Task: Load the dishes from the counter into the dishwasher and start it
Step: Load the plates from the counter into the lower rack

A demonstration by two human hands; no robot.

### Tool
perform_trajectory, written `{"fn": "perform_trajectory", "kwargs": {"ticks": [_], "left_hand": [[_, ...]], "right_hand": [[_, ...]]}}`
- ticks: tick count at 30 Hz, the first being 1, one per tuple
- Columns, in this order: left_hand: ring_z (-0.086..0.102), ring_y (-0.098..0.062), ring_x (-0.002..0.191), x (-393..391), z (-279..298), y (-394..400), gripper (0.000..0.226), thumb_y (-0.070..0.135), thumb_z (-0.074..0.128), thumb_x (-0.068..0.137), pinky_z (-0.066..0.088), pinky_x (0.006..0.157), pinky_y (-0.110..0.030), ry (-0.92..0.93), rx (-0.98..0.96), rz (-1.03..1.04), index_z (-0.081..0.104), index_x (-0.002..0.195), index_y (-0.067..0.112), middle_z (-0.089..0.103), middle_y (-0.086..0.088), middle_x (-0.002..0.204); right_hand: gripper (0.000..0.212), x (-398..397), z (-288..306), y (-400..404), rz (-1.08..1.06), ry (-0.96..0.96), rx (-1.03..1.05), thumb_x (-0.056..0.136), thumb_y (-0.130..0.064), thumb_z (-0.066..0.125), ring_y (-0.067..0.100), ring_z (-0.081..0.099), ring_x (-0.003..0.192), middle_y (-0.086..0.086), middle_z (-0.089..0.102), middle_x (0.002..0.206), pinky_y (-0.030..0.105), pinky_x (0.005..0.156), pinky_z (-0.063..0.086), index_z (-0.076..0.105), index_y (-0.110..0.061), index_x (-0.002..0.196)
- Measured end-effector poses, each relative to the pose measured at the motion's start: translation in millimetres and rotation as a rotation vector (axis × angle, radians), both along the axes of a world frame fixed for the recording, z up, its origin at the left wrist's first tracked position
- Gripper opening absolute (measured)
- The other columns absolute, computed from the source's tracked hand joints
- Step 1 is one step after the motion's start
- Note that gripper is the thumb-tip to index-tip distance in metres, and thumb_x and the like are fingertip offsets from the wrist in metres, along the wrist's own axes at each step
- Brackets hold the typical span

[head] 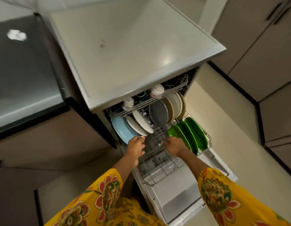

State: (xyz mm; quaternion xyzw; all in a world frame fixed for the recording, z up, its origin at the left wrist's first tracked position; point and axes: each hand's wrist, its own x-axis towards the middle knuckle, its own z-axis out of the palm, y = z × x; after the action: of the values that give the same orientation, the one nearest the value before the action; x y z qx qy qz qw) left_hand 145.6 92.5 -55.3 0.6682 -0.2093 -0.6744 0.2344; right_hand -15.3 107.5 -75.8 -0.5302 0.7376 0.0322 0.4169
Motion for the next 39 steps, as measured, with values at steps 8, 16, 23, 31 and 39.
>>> {"fn": "perform_trajectory", "kwargs": {"ticks": [8,16,23,31,39], "left_hand": [[0.052,-0.013,0.081,88.6,53.2,9.7,0.008,0.019,0.050,0.097,0.039,0.062,-0.027,0.013,-0.161,0.234,0.058,0.095,0.017,0.055,-0.001,0.089],[0.051,-0.010,0.069,214.8,115.9,-7.6,0.017,0.018,0.048,0.097,0.036,0.057,-0.023,0.040,-0.401,0.447,0.056,0.082,0.017,0.057,0.002,0.079],[0.056,-0.014,0.089,325.3,146.9,-18.8,0.022,0.028,0.042,0.099,0.041,0.069,-0.026,0.017,-0.489,0.538,0.059,0.101,0.015,0.061,-0.001,0.101],[0.053,-0.017,0.103,413.4,153.6,-15.2,0.030,0.030,0.039,0.101,0.043,0.081,-0.030,-0.026,-0.519,0.658,0.058,0.114,0.011,0.058,-0.003,0.113],[0.052,-0.012,0.084,475.4,144.8,-26.0,0.028,0.036,0.038,0.101,0.044,0.075,-0.028,-0.056,-0.516,0.762,0.057,0.104,0.016,0.056,0.000,0.093]], "right_hand": [[0.027,116.1,62.5,-13.2,-0.007,-0.339,-0.171,0.092,-0.038,0.056,0.021,0.057,0.090,0.003,0.062,0.088,0.028,0.077,0.041,0.064,-0.013,0.092],[0.022,249.9,129.7,-44.2,-0.005,-0.595,-0.265,0.090,-0.037,0.058,0.014,0.059,0.073,0.005,0.067,0.083,0.026,0.065,0.045,0.064,-0.021,0.076],[0.019,363.1,173.5,-64.1,0.035,-0.728,-0.314,0.092,-0.033,0.055,0.010,0.059,0.065,0.001,0.067,0.087,0.023,0.060,0.044,0.061,-0.018,0.081],[0.026,458.5,175.4,-71.8,0.086,-0.716,-0.300,0.092,-0.037,0.055,0.012,0.059,0.074,0.002,0.065,0.090,0.026,0.066,0.046,0.064,-0.012,0.092],[0.037,526.6,168.3,-93.0,0.175,-0.648,-0.318,0.086,-0.042,0.061,0.023,0.056,0.077,0.008,0.059,0.077,0.040,0.080,0.049,0.061,-0.007,0.077]]}}
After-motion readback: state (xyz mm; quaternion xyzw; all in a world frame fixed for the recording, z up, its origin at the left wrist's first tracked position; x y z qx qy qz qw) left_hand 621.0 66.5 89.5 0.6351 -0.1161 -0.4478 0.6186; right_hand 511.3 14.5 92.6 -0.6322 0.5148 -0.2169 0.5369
